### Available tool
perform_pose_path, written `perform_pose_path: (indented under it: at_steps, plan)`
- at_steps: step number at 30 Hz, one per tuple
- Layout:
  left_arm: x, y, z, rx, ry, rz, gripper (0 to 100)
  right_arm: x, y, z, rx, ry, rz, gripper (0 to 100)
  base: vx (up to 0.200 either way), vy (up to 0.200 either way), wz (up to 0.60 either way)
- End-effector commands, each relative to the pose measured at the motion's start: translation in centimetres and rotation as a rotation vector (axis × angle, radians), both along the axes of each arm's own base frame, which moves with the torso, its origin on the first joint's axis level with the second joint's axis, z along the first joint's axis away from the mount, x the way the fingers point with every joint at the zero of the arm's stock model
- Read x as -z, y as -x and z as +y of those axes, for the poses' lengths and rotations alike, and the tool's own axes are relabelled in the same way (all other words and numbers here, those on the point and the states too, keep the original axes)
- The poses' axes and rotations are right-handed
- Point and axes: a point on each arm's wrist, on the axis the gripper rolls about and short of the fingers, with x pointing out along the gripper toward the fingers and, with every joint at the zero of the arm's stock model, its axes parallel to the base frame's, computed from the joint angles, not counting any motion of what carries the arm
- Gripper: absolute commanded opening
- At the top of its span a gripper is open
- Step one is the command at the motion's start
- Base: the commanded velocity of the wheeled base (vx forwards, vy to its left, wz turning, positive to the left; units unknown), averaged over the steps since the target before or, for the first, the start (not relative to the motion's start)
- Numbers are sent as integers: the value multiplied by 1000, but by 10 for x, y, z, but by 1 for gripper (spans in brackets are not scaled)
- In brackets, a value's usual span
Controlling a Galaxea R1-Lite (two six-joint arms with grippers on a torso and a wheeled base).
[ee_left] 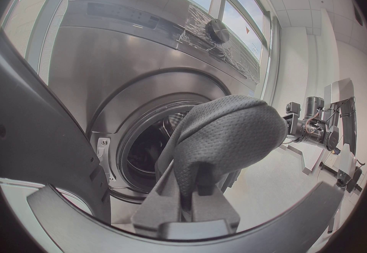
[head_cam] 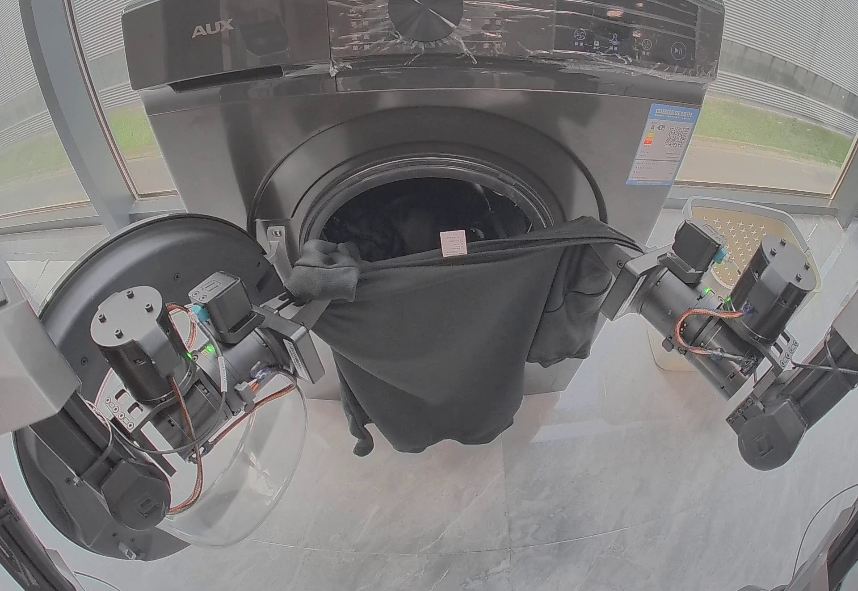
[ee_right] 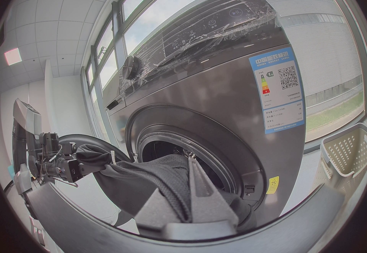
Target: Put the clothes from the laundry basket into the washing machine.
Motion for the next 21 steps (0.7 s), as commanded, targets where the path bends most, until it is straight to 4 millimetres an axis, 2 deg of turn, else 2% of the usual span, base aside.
perform_pose_path:
  at_steps: [1,21]
  plan:
    - [-1,0,0,-1,5,-4,0,-1,1,1,-2,-2,-3,0,0,0,0]
    - [-10,1,4,-4,27,-32,0,-2,4,4,-16,-3,-5,0,0,0,0]
